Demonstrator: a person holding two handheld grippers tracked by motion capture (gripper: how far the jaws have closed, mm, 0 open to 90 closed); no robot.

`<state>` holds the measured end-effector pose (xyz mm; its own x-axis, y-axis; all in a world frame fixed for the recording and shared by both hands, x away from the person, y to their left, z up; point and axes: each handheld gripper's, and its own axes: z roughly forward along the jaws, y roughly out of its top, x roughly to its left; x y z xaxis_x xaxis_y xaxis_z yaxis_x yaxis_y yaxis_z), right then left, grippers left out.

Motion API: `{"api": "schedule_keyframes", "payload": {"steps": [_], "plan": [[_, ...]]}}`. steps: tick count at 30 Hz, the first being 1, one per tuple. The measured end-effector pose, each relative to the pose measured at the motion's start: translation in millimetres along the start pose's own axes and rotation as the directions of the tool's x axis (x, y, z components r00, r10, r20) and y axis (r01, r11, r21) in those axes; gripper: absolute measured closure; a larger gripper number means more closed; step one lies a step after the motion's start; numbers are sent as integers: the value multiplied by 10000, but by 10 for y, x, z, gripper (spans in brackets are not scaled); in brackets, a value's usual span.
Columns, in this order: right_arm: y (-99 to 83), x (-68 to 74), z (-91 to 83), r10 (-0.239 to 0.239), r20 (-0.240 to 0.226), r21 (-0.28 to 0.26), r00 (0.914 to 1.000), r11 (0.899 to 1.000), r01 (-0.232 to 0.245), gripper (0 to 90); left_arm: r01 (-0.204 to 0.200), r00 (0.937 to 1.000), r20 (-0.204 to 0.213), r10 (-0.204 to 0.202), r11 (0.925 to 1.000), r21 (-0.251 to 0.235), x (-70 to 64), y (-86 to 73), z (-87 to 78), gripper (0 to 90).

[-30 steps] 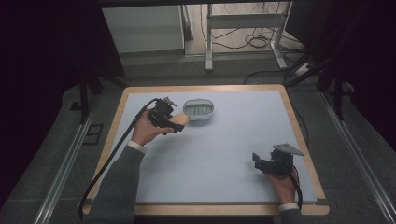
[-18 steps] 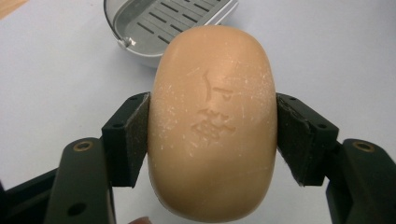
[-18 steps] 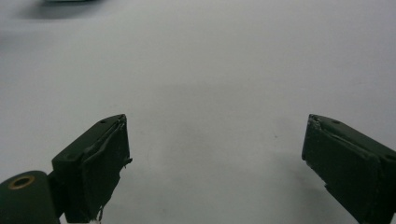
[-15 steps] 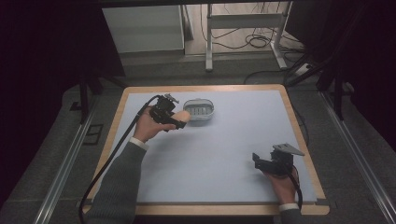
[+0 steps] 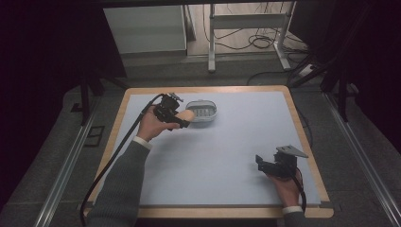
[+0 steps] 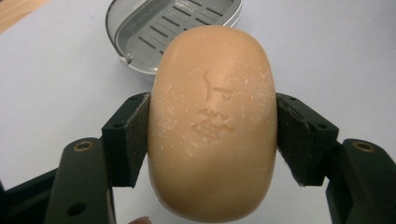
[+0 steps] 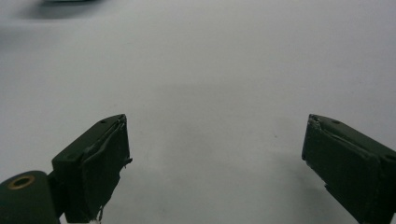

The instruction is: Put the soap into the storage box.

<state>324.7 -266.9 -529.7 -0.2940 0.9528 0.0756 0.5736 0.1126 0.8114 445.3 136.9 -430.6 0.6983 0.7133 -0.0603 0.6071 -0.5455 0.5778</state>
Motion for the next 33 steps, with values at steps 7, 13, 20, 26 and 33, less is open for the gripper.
{"api": "schedule_keyframes", "payload": {"steps": [7, 13, 20, 26, 33], "plan": [[0, 0, 0, -4, -2, 3, 10000, 10000, 4, 76, -135, 9999, 17, 135, 9999, 55, -25, 54, 23, 323], [0, 0, 1, 3, 4, 11, 10000, 10000, -3, 77, -131, 9999, 88, 131, 9999, -57, -27, 120, 28, 323], [0, -1, 0, 16, 2, 8, 10000, 10000, -16, 76, -287, 9996, 69, 286, 9996, 26, -58, 216, 70, 323], [1, -5, 1, 45, -26, 23, 10000, 10000, -44, 76, -325, 9995, 5, 325, 9994, 73, -44, 285, 111, 322], [2, -7, 1, 52, -50, 44, 10000, 10000, -52, 77, -427, 9991, 47, 427, 9990, 115, -32, 379, 149, 323]]}}
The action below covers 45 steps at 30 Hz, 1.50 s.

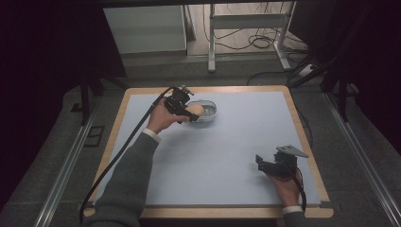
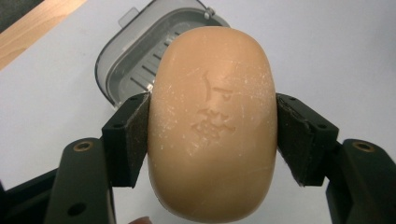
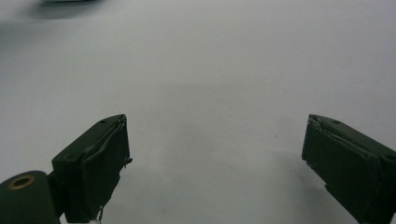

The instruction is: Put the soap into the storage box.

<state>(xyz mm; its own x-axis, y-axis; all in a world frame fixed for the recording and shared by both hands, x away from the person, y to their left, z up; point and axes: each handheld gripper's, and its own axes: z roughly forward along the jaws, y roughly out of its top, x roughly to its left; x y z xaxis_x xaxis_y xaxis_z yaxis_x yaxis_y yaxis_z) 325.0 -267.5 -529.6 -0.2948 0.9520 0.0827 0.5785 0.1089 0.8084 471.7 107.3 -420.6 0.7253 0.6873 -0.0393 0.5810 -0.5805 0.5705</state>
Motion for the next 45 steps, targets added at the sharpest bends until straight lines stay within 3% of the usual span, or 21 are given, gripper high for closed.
{"api": "schedule_keyframes", "payload": {"steps": [8, 10, 16, 21, 23, 29, 45], "plan": [[1, 0, 2, 45, -21, 4, 10000, 10000, -45, 76, -138, 9999, -94, 138, 9999, -26, 12, 148, 13, 323], [1, -1, 2, 39, -23, 9, 10000, 10000, -38, 76, -350, 9992, -203, 354, 9992, 207, 48, 179, 22, 323], [1, -3, 3, 62, -15, 19, 10000, 10000, -62, 77, 71, 9999, -126, -70, 9999, 116, 135, 210, 132, 323], [0, -8, 4, 68, -26, 31, 10000, 10000, -68, 76, -94, 10000, -24, 95, 9991, 420, 210, 271, 196, 323], [1, -8, 4, 67, -28, 32, 10000, 10000, -67, 77, -121, 9998, -141, 128, 9988, 476, 217, 309, 222, 323], [0, -6, 3, 62, -22, 35, 10000, 10000, -62, 77, -304, 9995, 75, 300, 9981, 543, 201, 409, 325, 323], [1, -4, 5, 81, -14, 41, 10000, 10000, -81, 76, -155, 9995, 277, 132, 9962, 859, 273, 426, 559, 323]]}}
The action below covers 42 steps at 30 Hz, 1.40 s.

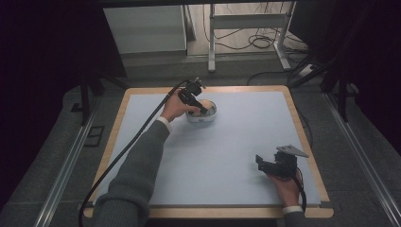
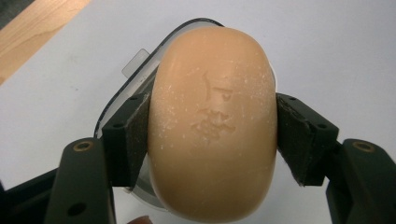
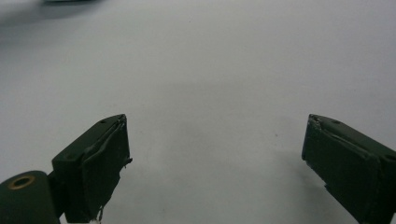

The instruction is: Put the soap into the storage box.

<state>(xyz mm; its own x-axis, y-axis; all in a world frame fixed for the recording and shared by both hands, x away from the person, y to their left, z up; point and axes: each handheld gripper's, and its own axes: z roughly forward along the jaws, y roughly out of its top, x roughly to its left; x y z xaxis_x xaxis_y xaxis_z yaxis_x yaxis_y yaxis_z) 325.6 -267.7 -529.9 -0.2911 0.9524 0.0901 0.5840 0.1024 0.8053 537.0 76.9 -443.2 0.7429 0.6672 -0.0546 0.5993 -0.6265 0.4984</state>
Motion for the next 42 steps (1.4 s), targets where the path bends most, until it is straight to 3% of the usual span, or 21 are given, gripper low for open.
{"api": "schedule_keyframes", "payload": {"steps": [27, 30, 37, 42], "plan": [[1, -1, 2, -6, 2, -5, 10000, 10000, 6, 76, 122, 9997, 224, -127, 9997, 187, 49, -16, 213, 316], [0, 0, 1, 4, 4, 6, 10000, 10000, -4, 77, 339, 9987, 379, -326, 9989, -332, 27, -11, 151, 299], [0, 3, 0, -48, 18, -12, 10000, 10000, 48, 77, 97, 9998, 194, -85, 9980, -632, -80, -37, -15, 257], [0, 3, -1, -32, 10, -10, 10000, 10000, 32, 76, -47, 9999, 112, 58, 9958, -916, -194, -165, -118, 235]]}}
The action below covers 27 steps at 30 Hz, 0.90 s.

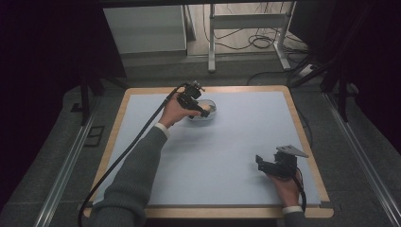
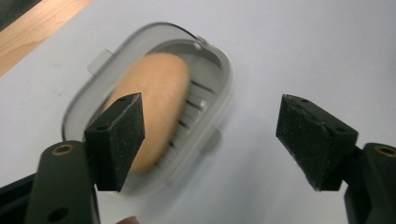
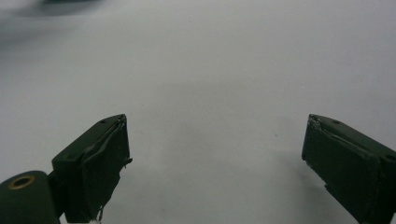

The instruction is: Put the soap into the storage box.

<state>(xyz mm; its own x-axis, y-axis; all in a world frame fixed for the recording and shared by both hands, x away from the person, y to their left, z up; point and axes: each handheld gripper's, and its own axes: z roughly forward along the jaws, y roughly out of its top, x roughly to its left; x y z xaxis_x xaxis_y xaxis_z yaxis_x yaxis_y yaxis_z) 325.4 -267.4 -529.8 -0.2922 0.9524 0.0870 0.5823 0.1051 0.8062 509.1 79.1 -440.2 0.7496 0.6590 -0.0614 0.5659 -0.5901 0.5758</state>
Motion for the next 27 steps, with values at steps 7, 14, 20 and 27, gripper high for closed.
{"api": "schedule_keyframes", "payload": {"steps": [7, 14, 20, 27], "plan": [[0, 2, 1, -32, 0, -2, 10000, 10000, 32, 76, -219, 9997, -138, 215, 9994, -275, -107, -248, -172, 222], [0, 4, -2, -66, -5, -12, 10000, 10000, 66, 76, 54, 10000, -57, -57, 9985, -538, -154, -631, -325, 202], [-2, 13, -2, -117, 80, -45, 9999, 9999, 118, 76, 510, 9983, -221, -532, 9946, -901, -200, -1064, -475, 198], [-2, 19, -2, -184, 144, -30, 9997, 9998, 184, 76, 799, 9946, -575, -863, 9911, -1063, -294, -1557, -588, 197]]}}
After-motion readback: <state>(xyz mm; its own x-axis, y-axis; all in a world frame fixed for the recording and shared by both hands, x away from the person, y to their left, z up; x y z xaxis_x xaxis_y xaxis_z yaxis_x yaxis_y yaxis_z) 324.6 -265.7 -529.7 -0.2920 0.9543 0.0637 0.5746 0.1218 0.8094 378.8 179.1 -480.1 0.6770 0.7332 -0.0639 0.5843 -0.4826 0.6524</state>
